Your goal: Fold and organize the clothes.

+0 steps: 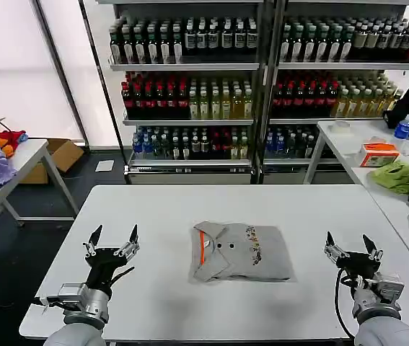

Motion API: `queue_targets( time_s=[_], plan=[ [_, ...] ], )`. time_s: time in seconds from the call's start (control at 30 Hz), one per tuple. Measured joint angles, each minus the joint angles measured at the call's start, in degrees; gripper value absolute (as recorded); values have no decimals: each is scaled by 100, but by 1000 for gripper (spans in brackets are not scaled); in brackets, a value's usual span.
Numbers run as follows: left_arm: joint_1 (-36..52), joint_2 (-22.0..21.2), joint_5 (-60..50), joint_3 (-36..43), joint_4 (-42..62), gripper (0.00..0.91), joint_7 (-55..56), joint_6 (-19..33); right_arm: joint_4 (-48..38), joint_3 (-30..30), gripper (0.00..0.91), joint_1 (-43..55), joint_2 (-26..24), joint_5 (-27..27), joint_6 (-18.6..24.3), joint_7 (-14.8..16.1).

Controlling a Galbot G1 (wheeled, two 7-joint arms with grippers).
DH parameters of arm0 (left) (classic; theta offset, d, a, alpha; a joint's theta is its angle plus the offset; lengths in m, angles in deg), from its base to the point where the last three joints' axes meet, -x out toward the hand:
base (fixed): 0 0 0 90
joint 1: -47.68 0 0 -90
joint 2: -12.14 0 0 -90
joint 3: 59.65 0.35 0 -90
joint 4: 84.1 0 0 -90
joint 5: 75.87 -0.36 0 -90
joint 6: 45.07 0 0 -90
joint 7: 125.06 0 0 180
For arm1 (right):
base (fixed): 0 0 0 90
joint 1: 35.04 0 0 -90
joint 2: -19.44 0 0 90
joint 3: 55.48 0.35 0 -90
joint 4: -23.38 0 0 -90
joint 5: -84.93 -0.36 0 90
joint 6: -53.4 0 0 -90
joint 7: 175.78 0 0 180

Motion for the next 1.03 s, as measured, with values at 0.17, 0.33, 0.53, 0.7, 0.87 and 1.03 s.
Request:
queue_targets(
  time_s=[0.17, 0.33, 0.53, 0.7, 0.87, 1.03],
  plan=[
    [-3, 8, -12, -13, 6, 907, -18, 6, -21, -9, 907, 6, 14, 0, 9, -6],
    [-42, 39, -35, -68, -7, 907, -114, -43, -21, -20, 907, 14, 22, 2, 10, -7],
    [-49, 43, -31, -94, -5, 907, -181, -147, -21, -10, 907, 14, 13, 2, 14, -6],
    [-48, 41, -35, -94, -3, 907, -217, -183, -26, -8, 907, 12, 15, 2, 16, -5],
    [-49, 41, -5, -98, 7, 907, -236, -179, -31, -6, 907, 9, 9, 2, 16, 2],
    [-58, 44, 1, -104, 4, 907, -260, -185, -31, -11, 907, 4, 16, 6, 16, 9]
  ],
)
